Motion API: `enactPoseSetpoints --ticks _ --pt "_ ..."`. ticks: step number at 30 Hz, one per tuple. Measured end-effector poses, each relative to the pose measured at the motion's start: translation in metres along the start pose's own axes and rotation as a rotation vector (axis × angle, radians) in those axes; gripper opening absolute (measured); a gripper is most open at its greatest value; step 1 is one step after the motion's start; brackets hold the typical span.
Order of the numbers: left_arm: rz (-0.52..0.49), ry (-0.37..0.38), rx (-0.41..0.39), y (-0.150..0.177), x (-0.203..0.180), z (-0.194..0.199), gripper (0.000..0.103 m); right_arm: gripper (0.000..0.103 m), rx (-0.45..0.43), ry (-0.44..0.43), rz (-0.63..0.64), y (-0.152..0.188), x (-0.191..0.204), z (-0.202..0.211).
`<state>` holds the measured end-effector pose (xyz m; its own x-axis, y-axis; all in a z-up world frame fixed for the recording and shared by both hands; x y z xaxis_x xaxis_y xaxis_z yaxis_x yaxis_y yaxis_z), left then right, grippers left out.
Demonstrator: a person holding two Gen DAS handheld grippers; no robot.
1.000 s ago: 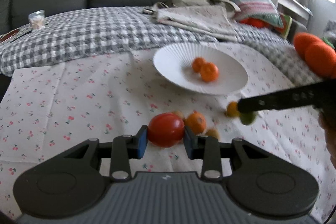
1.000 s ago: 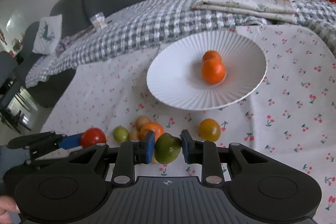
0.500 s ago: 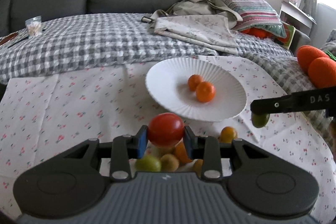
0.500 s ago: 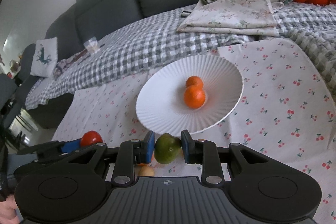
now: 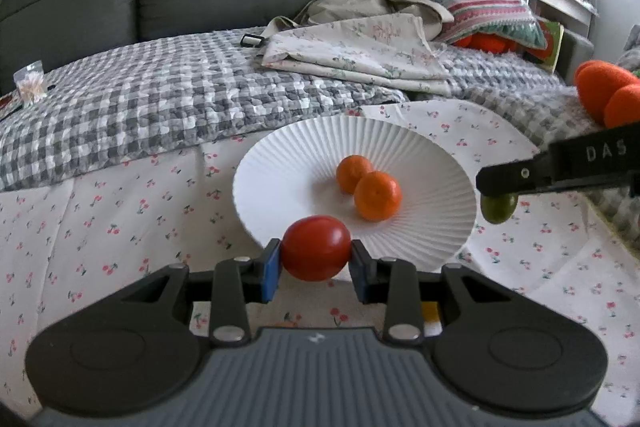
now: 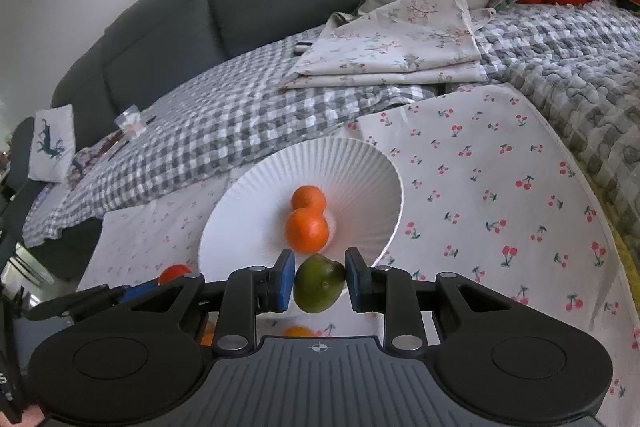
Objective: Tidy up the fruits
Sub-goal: 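Carry the tomato and lime into the white bowl and open both tools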
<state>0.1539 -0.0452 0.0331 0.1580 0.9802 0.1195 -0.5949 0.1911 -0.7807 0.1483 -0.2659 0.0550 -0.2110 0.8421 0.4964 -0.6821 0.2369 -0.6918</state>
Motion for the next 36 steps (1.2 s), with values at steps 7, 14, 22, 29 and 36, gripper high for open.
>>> enactPoseSetpoints --ticks 7,14,22,29,36 --pt "-0.029 0.003 -0.007 -0.002 -0.012 -0.015 0.034 0.026 0.018 0.013 0.011 -0.004 -0.006 -0.024" --pt "-0.052 -0.005 -0.009 -0.001 -0.019 -0.027 0.036 0.027 0.042 0.023 0.03 -0.001 -0.007 -0.04" --pt "-0.035 0.003 -0.009 -0.002 -0.015 -0.029 0.038 0.028 0.039 0.025 0.035 -0.001 -0.008 -0.045" --pt "-0.01 0.001 -0.044 -0.003 -0.005 -0.016 0.06 0.049 0.01 0.029 0.008 -0.004 -0.01 -0.039" --pt "0.042 -0.006 -0.039 -0.001 0.013 -0.009 0.06 0.05 -0.012 0.018 -0.028 -0.011 -0.013 -0.026"
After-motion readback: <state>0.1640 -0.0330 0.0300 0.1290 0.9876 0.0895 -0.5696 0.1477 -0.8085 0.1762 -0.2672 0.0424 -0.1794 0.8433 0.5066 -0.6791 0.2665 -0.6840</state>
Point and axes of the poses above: each gripper's, at about its wrist camera, not at the fingertips, and z roughly against the way its jaws point, x to its left, y to its underside, the point moved 1 cm from there along -z, roughly the way its jaws point, and after that the axes turned 11 degrees about -y, right-handed, at the moved point
